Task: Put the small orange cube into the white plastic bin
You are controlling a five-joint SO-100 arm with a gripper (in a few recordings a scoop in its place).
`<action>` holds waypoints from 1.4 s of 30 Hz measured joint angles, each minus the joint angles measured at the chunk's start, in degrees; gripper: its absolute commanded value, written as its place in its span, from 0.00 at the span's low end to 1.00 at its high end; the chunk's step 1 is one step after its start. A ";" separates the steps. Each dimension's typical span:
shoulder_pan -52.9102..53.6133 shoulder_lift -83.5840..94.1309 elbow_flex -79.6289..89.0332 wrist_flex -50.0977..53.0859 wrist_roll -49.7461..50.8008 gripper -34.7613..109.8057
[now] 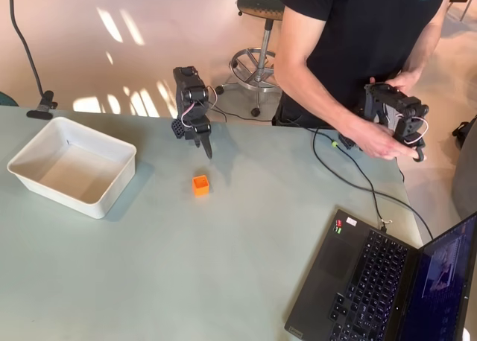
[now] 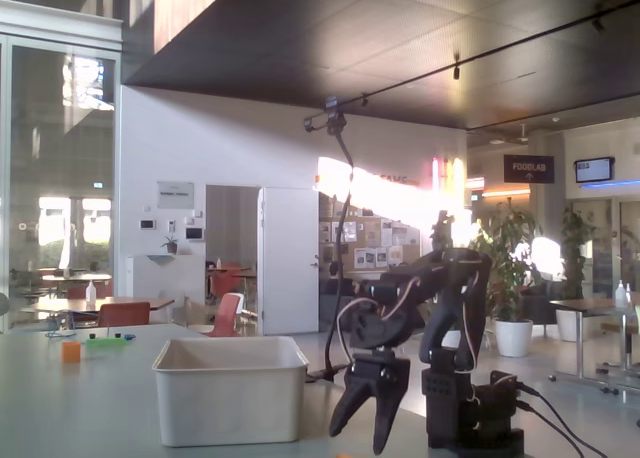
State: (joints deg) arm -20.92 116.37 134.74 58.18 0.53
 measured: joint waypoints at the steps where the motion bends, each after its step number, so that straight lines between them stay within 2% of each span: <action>1: 0.00 0.00 1.32 -1.76 0.00 0.74; 10: 0.00 -3.16 4.57 -9.49 0.00 0.74; 15: 0.00 -9.05 4.57 -9.93 0.00 0.74; 28: 5.19 -10.20 -1.32 -9.93 -0.18 0.73; 42: 5.45 -14.50 -1.32 -9.93 -0.18 0.73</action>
State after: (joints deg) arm -15.47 101.87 133.42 48.25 0.35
